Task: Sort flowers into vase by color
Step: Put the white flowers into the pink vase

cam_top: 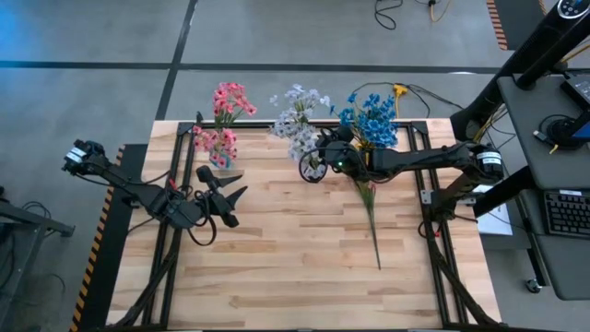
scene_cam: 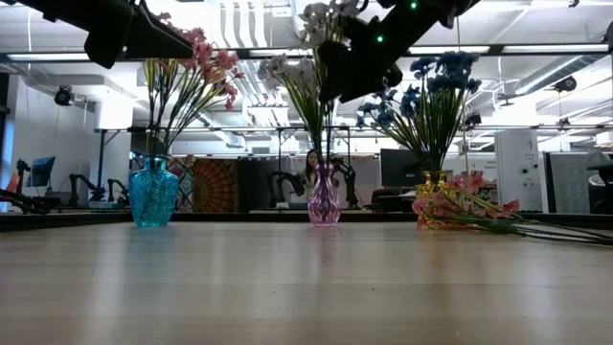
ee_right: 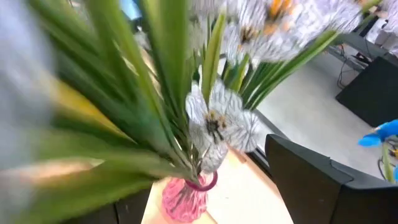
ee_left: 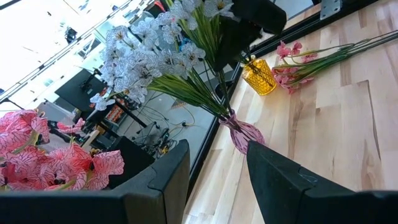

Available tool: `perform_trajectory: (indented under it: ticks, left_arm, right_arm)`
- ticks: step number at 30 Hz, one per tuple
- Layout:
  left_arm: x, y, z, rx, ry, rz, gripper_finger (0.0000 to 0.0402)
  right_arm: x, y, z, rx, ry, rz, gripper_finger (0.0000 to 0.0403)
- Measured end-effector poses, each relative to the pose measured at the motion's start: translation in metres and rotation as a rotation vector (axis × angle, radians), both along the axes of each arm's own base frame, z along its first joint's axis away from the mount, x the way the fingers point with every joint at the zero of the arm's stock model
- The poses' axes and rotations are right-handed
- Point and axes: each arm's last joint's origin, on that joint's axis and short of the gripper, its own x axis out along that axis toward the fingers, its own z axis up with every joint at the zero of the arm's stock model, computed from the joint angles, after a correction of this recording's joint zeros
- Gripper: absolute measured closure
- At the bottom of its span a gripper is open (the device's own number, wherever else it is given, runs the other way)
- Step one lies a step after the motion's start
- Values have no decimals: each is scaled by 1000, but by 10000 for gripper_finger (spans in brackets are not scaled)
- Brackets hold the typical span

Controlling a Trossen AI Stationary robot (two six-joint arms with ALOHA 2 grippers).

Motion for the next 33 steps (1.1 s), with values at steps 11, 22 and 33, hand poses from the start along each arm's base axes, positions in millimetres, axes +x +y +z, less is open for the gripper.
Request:
perform_trajectory:
  ticks: [11,22,33]
  left_arm:
    - [0,0,0,0,1,1,259]
    - [0,0,0,-1,-1,1,259]
    - [0,0,0,0,-1,2,259]
  right_arm:
    - [-8,10,11,-10,0,32,149]
    - [-8,10,11,-8,-2,39,215]
    - [-5,9,5,9,4,29,215]
